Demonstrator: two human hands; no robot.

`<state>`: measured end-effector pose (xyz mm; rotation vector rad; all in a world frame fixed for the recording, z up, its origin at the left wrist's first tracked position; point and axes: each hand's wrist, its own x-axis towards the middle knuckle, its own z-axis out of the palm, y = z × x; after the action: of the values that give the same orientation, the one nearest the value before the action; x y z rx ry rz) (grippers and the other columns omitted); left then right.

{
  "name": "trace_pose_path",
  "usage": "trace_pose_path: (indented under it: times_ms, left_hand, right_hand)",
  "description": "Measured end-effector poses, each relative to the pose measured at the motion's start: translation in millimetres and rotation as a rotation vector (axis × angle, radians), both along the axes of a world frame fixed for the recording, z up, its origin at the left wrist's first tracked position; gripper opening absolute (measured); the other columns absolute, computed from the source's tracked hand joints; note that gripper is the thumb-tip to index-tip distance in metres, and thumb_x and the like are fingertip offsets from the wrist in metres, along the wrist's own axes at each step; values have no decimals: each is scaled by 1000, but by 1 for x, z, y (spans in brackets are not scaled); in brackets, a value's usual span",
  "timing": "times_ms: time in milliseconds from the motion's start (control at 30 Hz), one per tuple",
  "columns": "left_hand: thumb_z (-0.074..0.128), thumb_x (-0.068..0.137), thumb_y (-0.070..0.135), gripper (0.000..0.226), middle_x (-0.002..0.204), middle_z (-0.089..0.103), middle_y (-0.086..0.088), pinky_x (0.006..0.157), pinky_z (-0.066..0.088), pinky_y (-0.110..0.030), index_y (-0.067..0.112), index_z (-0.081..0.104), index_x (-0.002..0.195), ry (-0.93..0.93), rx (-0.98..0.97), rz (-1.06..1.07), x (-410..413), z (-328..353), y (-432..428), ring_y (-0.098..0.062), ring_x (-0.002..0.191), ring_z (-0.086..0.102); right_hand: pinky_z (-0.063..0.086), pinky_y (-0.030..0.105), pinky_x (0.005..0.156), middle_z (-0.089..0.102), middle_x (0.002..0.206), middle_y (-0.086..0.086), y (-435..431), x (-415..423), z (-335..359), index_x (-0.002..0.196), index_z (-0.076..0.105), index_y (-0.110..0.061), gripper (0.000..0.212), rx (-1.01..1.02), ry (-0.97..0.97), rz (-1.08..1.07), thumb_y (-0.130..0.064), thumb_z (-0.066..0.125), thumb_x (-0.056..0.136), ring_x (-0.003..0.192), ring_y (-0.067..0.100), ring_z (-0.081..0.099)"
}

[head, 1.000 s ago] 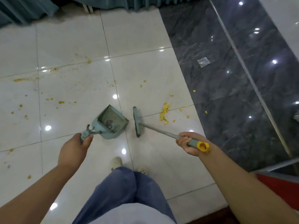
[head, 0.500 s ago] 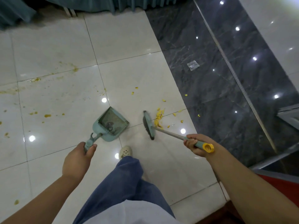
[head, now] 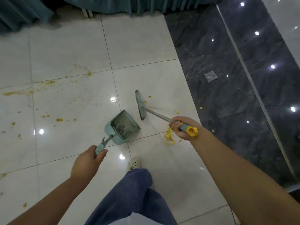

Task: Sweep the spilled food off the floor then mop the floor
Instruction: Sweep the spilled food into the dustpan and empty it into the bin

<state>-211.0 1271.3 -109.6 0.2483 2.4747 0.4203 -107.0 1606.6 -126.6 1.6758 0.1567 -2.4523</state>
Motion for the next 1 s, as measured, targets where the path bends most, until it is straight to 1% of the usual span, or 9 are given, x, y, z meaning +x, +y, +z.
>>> trace_pose_path:
  times_ms: [67,200,333,500,600,667,767,867,1000]
  left_hand:
    - [50,93,40,34,59,55,-5,52,37,-31,9,54,79,-5,-15,-19,-11,-2,1,-23,57,53]
    - [51,92,40,33,59,54,-4,52,36,-30,11,52,76,-19,-2,-15,-28,-6,7,-21,56,51]
    - [50,93,39,33,59,53,-3,51,35,-29,12,49,74,-39,27,-63,-32,-4,25,-18,55,49]
    - [49,93,40,34,62,53,-5,50,32,-28,12,46,73,-48,59,-145,-26,4,61,-18,56,48]
    - [49,94,40,34,62,52,-3,50,32,-27,13,46,73,-42,71,-197,-20,9,81,-16,56,47]
    - [48,94,40,33,62,52,-3,50,33,-27,12,48,76,-39,79,-235,-17,12,91,-16,57,47]
    - [48,94,40,32,63,54,-3,51,35,-27,10,51,81,-30,87,-292,-11,15,104,-16,57,49]
    - [50,94,39,31,61,54,-4,50,33,-28,12,50,78,-16,97,-328,-3,16,118,-17,56,49]
    - [51,93,38,31,61,54,-4,52,36,-29,11,51,78,-25,114,-362,9,16,147,-17,56,48]
  right_hand:
    - [40,15,30,50,61,17,1,-27,-18,98,42,-2,5,-11,45,-68,-7,43,97,30,12,44]
    - [40,19,30,43,80,7,18,-50,-38,114,36,-5,28,-88,31,-382,3,44,88,36,16,46]
    - [50,13,45,59,107,-5,33,-11,-35,129,48,-8,43,-1,9,-614,0,59,88,66,10,61]
    - [41,22,28,48,121,-12,48,53,-31,110,53,2,22,-160,-106,-985,-9,42,94,51,15,50]
    - [43,27,32,45,118,-17,47,103,-46,128,50,-12,37,-136,-201,-1041,-16,43,93,53,19,54]
    - [47,27,35,47,117,-12,38,131,-46,129,49,-10,38,-70,-204,-969,-17,43,92,61,15,56]
    - [50,22,45,51,95,-3,25,158,-32,108,49,-5,19,70,-123,-981,-2,40,92,56,13,59]
    - [43,16,32,45,72,6,16,178,-9,93,46,-1,7,-30,-67,-957,1,46,86,39,12,50]
    - [38,13,28,43,57,12,33,191,14,93,44,1,29,-79,16,-936,12,56,70,29,12,45]
